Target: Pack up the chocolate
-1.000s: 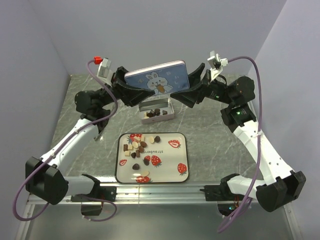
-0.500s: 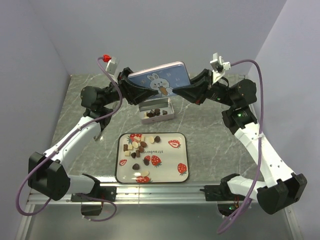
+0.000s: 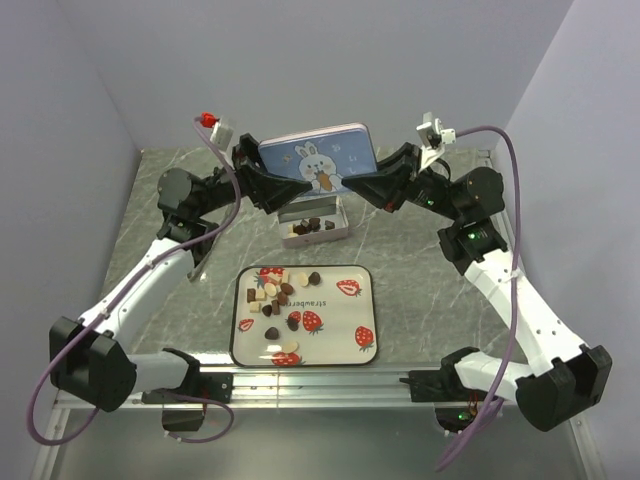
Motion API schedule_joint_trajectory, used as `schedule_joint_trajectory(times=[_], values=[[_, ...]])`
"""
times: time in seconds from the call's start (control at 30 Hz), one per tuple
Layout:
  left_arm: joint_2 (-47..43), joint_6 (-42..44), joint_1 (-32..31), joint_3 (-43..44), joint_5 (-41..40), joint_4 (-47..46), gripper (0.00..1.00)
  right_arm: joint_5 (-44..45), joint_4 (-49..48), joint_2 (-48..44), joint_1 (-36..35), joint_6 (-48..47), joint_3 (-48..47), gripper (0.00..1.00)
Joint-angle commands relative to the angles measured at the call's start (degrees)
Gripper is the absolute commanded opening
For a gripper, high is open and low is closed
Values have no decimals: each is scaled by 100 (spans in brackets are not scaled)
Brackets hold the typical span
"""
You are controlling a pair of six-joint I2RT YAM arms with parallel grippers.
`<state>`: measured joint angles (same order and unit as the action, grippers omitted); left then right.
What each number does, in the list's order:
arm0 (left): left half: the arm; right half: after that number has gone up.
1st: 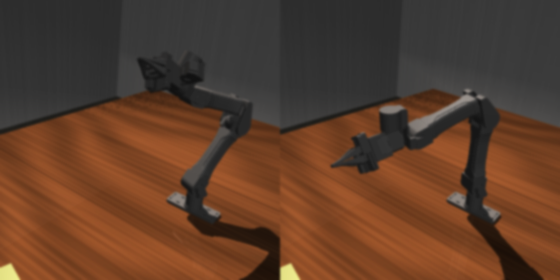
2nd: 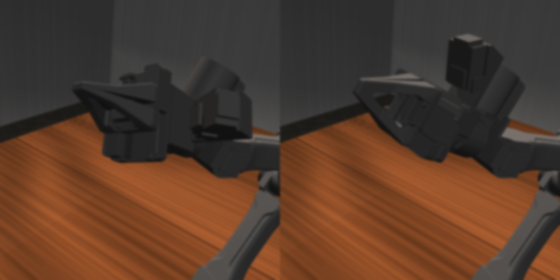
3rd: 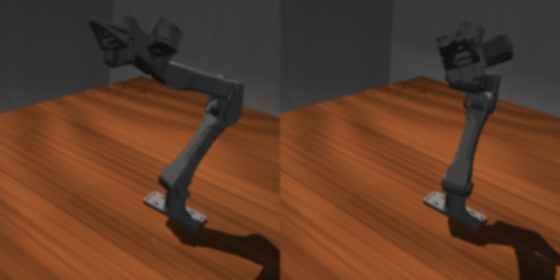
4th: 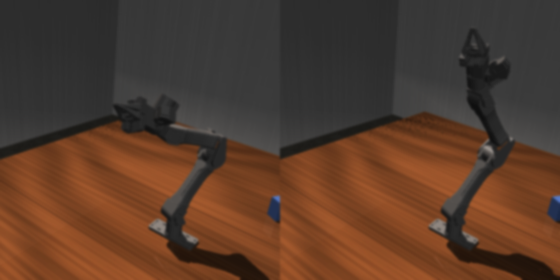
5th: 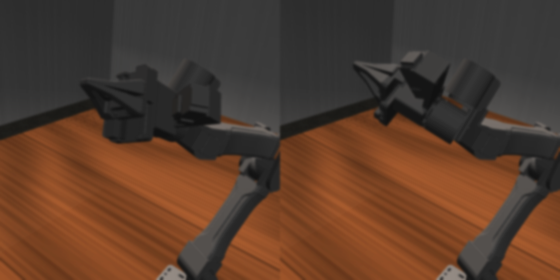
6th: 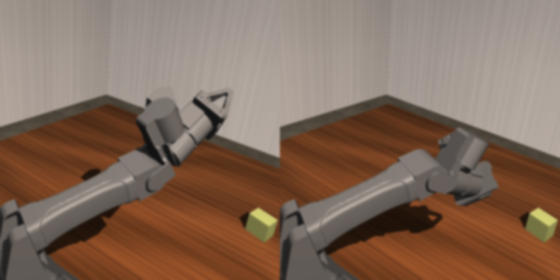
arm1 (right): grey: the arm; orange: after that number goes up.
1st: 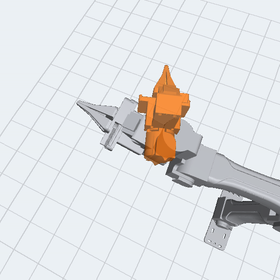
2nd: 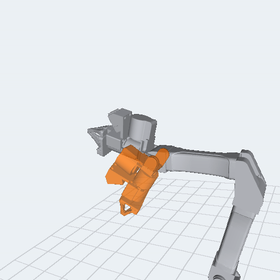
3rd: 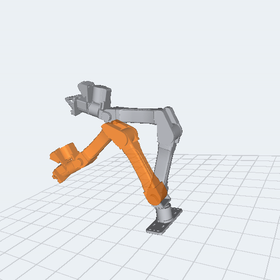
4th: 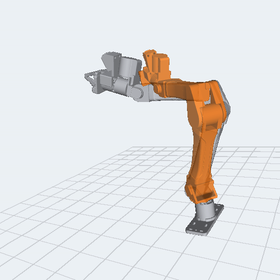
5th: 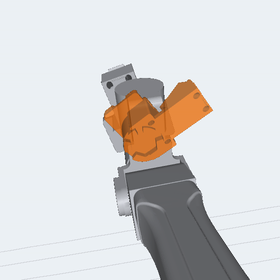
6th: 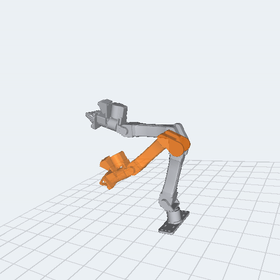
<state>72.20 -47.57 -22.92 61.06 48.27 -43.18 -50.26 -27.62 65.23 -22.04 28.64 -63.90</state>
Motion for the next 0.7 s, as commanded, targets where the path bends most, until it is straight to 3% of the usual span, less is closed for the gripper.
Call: schedule_joint_trajectory(times=[0.0, 0.27, 0.67], values=[[-452, 626, 155, -85, -292, 529, 78, 850, -25, -300, 25, -166, 18, 0], [-576, 1039, 753, -366, -291, 1126, 85, 1132, 326, -213, 42, -140, -131, 0], [-831, 2269, 929, -937, -1678, 1848, 85, 1299, 1092, 1149, 191, -122, -404, 0]])
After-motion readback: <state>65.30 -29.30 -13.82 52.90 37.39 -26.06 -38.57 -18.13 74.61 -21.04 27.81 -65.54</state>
